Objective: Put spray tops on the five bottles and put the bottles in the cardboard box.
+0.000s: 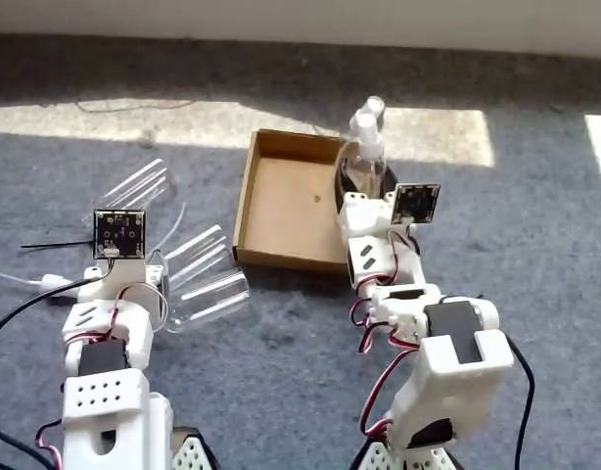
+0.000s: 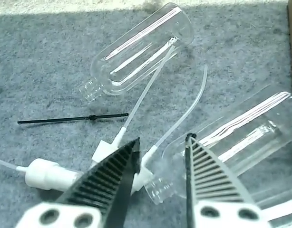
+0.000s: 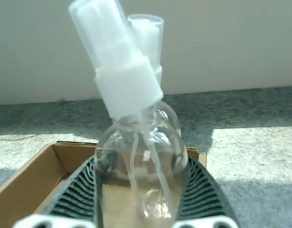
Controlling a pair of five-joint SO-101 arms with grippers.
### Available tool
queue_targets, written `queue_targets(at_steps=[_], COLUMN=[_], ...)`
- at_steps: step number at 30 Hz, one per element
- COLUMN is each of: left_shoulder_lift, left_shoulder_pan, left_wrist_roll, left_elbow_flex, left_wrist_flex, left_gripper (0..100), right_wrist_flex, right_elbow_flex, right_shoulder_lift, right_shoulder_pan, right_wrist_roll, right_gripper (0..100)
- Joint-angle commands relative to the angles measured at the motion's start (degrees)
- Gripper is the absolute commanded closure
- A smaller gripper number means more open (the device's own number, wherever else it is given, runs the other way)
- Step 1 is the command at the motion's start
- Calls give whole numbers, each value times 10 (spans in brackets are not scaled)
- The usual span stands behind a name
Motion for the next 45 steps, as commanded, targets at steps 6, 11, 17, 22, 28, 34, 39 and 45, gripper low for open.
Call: queue_targets(at_steps=[6,11,17,22,28,34,39,45], left_shoulder_lift=[-9,-9,-9,-9,-9,-9,-9,-9], left_shoulder_pan=[11,11,11,11,11,11,11,11], left_wrist_roll=[-2,-2,-2,-2,-2,-2,-2,-2], left_elbow_flex=[-3,-3,-3,-3,-3,-3,-3,-3], left_wrist_flex=[-12,-12,-12,-12,-12,-12,-12,-12], left_gripper=[846,846,846,846,846,846,846,846], right_wrist_flex=[-10,-10,-10,-10,-10,-10,-10,-10], right_elbow_flex=[-22,-22,-22,-22,-21,-21,-21,-21], right_shoulder_lift=[-1,-1,-2,-2,-2,-4,-4,-4], right_shoulder_pan=[2,2,3,3,3,2,-3,-21], right_wrist_roll=[-4,-4,-4,-4,-4,-4,27,35], right_gripper=[995,995,995,947,866,860,860,860])
